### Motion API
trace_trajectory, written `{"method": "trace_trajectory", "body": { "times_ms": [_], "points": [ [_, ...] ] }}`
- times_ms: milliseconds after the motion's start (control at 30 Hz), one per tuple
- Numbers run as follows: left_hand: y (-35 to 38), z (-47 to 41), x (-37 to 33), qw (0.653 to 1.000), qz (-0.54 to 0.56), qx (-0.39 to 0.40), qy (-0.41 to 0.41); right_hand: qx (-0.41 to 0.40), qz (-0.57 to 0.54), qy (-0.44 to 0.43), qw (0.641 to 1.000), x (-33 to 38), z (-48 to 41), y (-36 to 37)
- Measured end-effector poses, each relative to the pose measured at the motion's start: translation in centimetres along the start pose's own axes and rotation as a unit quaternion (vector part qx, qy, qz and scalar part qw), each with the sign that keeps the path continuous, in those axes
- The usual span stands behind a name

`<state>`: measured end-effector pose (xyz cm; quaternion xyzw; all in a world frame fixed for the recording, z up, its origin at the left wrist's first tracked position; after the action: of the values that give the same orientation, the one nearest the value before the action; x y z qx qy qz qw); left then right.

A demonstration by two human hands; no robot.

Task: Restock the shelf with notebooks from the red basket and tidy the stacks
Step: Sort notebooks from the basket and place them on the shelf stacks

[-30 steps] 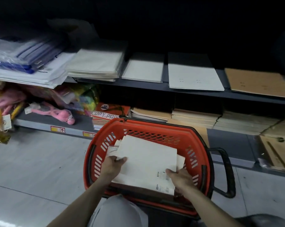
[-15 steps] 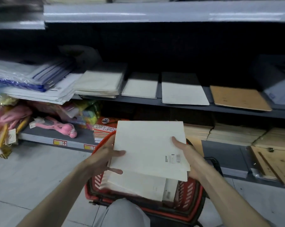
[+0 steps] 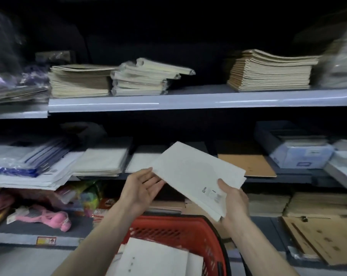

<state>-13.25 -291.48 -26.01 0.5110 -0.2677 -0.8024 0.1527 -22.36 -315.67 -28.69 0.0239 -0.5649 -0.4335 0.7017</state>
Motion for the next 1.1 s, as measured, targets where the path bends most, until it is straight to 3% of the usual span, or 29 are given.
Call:
{"method": "trace_trajectory", "body": {
  "times_ms": [100, 200, 367, 500, 667, 733, 867, 1000, 1100],
  "points": [
    [3.6, 0.1, 3.1, 0.989, -0.135, 0.042, -0.040, -0.058, -0.093, 0.019, 0.994, -1.5, -1.2, 0.4],
    [6.0, 0.6, 6.2, 0.930, -0.342, 0.120, -0.055, -0.010, -0.139, 0.084, 0.987, -3.7, -1.9, 2.8],
    [3.7, -1.7, 5.6, 0.946, -0.318, 0.058, -0.007, 0.049, -0.024, 0.125, 0.991, -4.6, -2.6, 1.1],
    [2.3, -2.4, 4.4, 0.943, -0.325, 0.019, 0.072, 0.009, 0.091, -0.018, 0.996, -1.6, -4.7, -2.6],
    [2.0, -5.5, 2.6, 0.873, -0.457, -0.052, 0.163, 0.013, 0.408, -0.202, 0.890, 2.0, -6.7, 0.1],
    [2.2, -6.8, 2.3, 0.853, -0.486, -0.082, 0.171, -0.002, 0.468, -0.238, 0.851, 2.7, -8.1, 1.3],
    [2.0, -8.4, 2.0, 0.856, -0.473, -0.112, 0.175, -0.023, 0.539, -0.284, 0.793, 3.0, -10.0, 2.6],
    [1.4, -8.9, 2.3, 0.857, -0.469, -0.138, 0.163, -0.045, 0.570, -0.298, 0.765, 2.5, -10.8, 2.4],
    [1.3, -8.4, 2.2, 0.851, -0.477, -0.138, 0.167, -0.034, 0.570, -0.289, 0.769, 2.1, -10.8, 2.3]
  ]
}}
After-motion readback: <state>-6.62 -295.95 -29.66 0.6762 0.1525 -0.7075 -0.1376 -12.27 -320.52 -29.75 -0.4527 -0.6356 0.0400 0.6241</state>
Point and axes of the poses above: each hand's wrist, its own z-axis away from the middle knuckle, its own y-axis out of the palm, x = y × z, the point moved 8 cm from there along -z, towards the middle knuckle, and after that the axes turned 1 degree about -z, right-handed, at the moved point
